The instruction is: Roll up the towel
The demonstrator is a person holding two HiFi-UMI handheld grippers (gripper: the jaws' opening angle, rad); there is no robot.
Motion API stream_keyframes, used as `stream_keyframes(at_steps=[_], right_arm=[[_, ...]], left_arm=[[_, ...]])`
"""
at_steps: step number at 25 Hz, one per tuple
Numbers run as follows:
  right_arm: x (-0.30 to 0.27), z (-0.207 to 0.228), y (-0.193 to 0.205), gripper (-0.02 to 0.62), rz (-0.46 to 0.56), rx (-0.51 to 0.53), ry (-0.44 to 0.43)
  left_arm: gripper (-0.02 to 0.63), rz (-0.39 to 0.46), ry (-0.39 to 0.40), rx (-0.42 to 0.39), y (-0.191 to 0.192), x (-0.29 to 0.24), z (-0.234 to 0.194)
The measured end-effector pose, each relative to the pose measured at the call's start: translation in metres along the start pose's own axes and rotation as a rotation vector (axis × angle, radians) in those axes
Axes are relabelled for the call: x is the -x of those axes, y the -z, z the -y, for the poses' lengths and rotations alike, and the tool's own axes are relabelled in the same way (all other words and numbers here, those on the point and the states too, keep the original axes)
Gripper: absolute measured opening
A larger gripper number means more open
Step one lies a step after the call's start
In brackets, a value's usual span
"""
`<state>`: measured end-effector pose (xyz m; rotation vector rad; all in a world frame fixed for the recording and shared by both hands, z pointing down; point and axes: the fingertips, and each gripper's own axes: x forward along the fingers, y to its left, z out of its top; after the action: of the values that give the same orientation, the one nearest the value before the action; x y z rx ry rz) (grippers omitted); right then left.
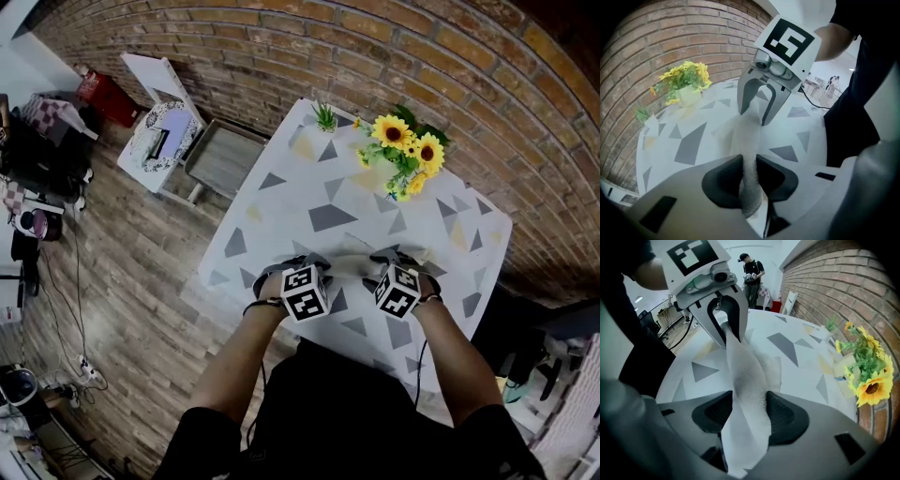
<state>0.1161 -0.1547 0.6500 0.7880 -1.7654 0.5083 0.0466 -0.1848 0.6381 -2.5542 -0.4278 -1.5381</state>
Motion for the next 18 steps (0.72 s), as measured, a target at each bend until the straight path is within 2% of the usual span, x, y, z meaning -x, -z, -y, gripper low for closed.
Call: stream_keyframes(at_steps=[4, 9, 11, 15, 18], right_arm=[[0.006, -0.034, 0.008, 0.179, 0.0, 0.022, -0.053], [0.014, -0.062, 0.014, 0.13, 0.0, 0.019, -0.168], [0.017, -0.06, 0.013, 0.13, 0.009, 0.001, -0.165], [0.022, -0.041, 0.007, 0.156, 0.032, -0.032, -0.11], [0.025, -0.029, 0.004, 0.172, 0.046, -0.064, -0.091]], left_arm=[[0.084, -0.014, 0.079, -0.01, 0.007, 0.008, 0.033], [0.084, -0.022, 0.119, -0.006, 0.014, 0.011, 0.059], [0.089, -0.022, 0.079, -0.019, 0.014, 0.012, 0.056], [0.162, -0.026, -0.03, -0.037, 0.014, 0.016, 0.04], [0.178, -0.013, -0.071, -0.025, 0.01, 0.023, 0.029]])
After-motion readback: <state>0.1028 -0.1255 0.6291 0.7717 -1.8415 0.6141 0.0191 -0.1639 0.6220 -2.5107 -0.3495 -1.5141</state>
